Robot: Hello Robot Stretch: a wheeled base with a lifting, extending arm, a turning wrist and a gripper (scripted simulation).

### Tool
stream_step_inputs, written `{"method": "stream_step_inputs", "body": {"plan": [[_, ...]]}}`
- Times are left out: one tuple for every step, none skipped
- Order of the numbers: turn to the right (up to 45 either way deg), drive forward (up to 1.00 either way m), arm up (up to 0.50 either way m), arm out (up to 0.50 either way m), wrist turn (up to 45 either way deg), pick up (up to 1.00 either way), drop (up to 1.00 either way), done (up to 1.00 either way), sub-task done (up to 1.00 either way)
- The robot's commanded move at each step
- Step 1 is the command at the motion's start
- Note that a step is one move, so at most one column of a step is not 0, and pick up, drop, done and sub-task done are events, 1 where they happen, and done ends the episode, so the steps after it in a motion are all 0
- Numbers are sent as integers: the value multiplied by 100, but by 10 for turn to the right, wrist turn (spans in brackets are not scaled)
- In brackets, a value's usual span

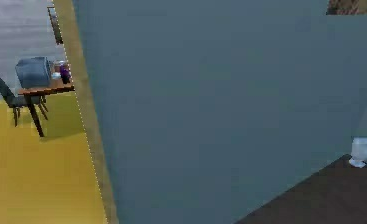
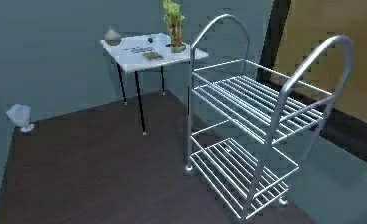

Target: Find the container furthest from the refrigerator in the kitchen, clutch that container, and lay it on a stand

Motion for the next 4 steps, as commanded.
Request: {"method": "stream_step_inputs", "body": {"plan": [[-450,0,0,0,0,0,0,0,0],[-90,0,0,0,0,0,0,0,0],[0,65,0,0,0,0,0,0,0],[180,0,0,0,0,0,0,0,0]]}}
